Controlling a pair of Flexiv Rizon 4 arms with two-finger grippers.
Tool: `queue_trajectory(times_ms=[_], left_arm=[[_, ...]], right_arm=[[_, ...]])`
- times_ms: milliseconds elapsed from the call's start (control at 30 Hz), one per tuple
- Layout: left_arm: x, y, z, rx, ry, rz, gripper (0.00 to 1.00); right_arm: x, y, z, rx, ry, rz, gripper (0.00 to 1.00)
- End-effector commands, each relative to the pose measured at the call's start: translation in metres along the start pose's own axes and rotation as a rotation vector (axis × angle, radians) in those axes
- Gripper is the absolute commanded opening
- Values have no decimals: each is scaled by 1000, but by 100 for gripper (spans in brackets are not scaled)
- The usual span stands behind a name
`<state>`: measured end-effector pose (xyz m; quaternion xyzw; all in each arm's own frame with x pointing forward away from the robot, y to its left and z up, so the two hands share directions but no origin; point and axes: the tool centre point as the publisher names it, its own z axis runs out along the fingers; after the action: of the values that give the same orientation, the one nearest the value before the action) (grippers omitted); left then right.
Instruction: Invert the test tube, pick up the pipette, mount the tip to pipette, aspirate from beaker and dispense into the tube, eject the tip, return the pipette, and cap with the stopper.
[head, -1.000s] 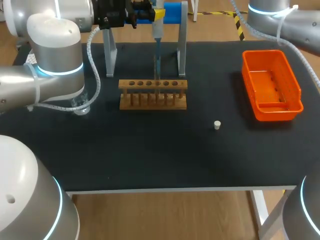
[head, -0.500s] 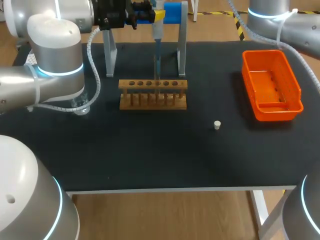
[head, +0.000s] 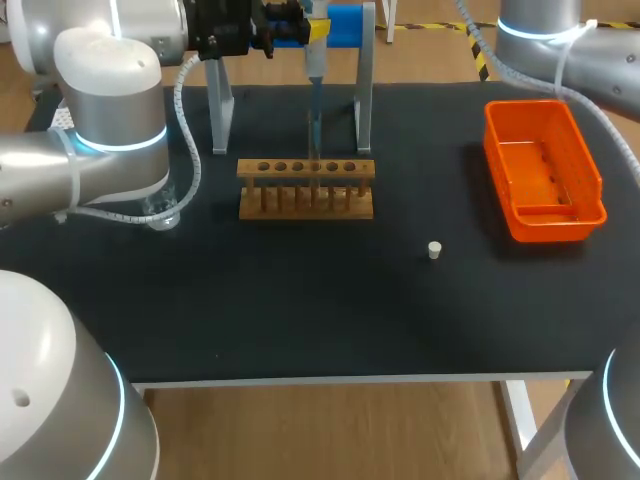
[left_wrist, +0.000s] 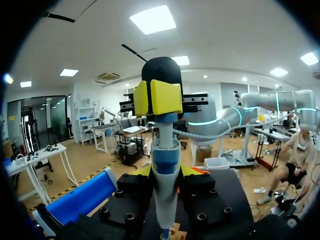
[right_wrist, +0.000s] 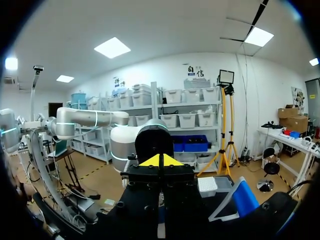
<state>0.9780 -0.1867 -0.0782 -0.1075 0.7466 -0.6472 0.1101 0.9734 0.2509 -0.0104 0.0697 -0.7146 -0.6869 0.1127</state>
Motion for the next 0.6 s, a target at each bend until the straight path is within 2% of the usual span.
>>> queue_trajectory(times_ms=[33,600], left_arm=[[0,-1,0,4,-1,1,0],[0,-1,0,4,-1,1,0]], right_arm=[[5,0,-1,3,-5,-1,0],[5,-7,-3,3,-15,17,0]])
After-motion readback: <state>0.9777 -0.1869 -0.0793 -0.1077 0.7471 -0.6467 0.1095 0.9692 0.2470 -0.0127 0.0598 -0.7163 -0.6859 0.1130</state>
